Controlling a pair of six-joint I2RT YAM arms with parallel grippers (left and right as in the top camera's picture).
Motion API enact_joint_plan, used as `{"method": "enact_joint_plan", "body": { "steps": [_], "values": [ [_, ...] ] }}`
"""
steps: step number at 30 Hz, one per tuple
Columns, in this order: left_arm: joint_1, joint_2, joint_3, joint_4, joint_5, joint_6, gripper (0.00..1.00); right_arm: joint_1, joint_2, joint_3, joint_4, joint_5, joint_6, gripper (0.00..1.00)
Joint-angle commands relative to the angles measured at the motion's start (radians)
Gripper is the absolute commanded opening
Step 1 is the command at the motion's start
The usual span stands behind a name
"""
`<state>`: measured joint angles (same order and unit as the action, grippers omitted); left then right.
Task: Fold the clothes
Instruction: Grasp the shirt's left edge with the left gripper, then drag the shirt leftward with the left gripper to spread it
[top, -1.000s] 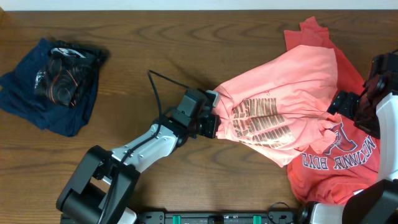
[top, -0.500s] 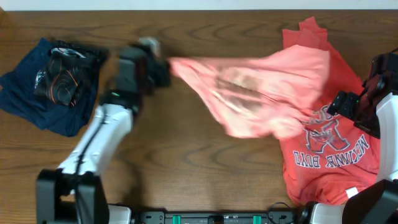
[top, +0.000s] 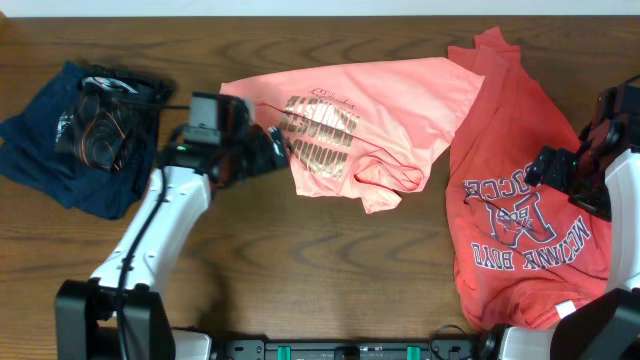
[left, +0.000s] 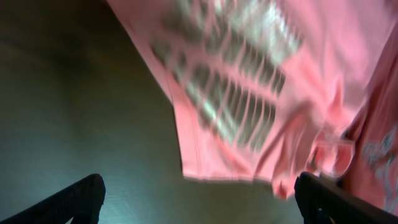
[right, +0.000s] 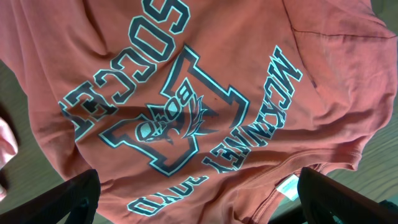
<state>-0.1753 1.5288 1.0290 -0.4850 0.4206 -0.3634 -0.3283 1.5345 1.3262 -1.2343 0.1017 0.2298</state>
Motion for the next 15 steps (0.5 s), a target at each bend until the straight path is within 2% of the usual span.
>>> {"method": "enact_joint_plan", "body": {
  "steps": [1, 6, 13, 15],
  "values": [
    [-0.075, 0.04, -0.047, 0.014, 0.013, 0.002, 0.98, -0.006, 0.003, -0.001, -0.001, -0.005, -0.027, 0.99],
    [-0.153, 0.132, -0.096, 0.126, 0.012, -0.031, 0.98, -0.006, 0.003, -0.001, -0.003, -0.005, -0.029, 0.99],
    [-0.182, 0.274, -0.097, 0.248, -0.046, -0.059, 1.0, -0.005, 0.003, -0.001, -0.005, -0.005, -0.029, 0.99],
    [-0.183, 0.296, -0.097, 0.27, -0.042, -0.101, 0.88, -0.005, 0.003, -0.001, -0.005, -0.005, -0.029, 0.99]
  ]
}}
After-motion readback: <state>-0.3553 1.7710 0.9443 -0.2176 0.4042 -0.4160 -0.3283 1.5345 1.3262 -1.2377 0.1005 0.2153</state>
